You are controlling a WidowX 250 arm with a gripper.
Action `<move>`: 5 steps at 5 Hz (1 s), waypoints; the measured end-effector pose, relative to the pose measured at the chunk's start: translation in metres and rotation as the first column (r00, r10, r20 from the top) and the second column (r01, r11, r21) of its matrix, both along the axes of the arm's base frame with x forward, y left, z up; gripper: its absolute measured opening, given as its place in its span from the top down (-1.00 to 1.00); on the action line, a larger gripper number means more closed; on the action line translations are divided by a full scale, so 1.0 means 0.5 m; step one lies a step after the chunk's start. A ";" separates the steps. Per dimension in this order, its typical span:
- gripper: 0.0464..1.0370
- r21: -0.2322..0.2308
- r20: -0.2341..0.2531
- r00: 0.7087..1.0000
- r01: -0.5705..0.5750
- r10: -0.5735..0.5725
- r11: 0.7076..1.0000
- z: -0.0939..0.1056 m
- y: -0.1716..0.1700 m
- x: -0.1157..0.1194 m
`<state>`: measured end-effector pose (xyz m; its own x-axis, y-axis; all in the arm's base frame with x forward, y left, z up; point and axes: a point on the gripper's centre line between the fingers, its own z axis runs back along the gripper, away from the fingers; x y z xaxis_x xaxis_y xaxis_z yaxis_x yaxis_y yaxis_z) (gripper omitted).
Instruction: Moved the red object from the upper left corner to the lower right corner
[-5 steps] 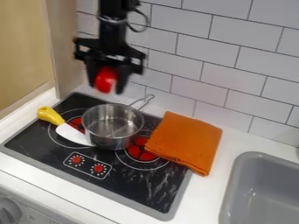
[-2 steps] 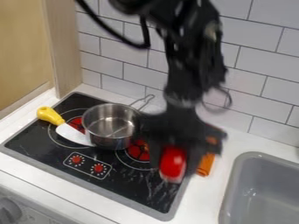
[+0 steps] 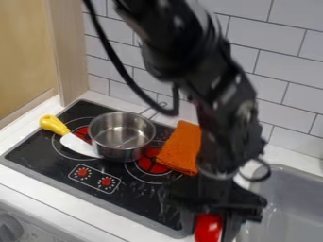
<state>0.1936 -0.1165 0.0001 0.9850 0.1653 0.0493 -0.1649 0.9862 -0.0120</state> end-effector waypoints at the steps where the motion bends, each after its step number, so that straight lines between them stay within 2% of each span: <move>1: -0.01 -0.010 0.003 1.000 0.006 -0.006 1.000 -0.012 -0.008 0.009; 2: -0.13 -0.013 0.010 1.000 0.010 -0.010 1.000 -0.013 -0.011 0.014; 3: -0.73 0.020 -0.030 0.999 0.045 -0.045 0.999 -0.001 -0.001 -0.007; 4: -0.97 0.024 -0.016 0.998 0.059 -0.058 0.998 0.032 0.005 -0.010; 5: -0.93 0.044 -0.024 0.995 0.102 -0.101 0.994 0.060 0.013 -0.013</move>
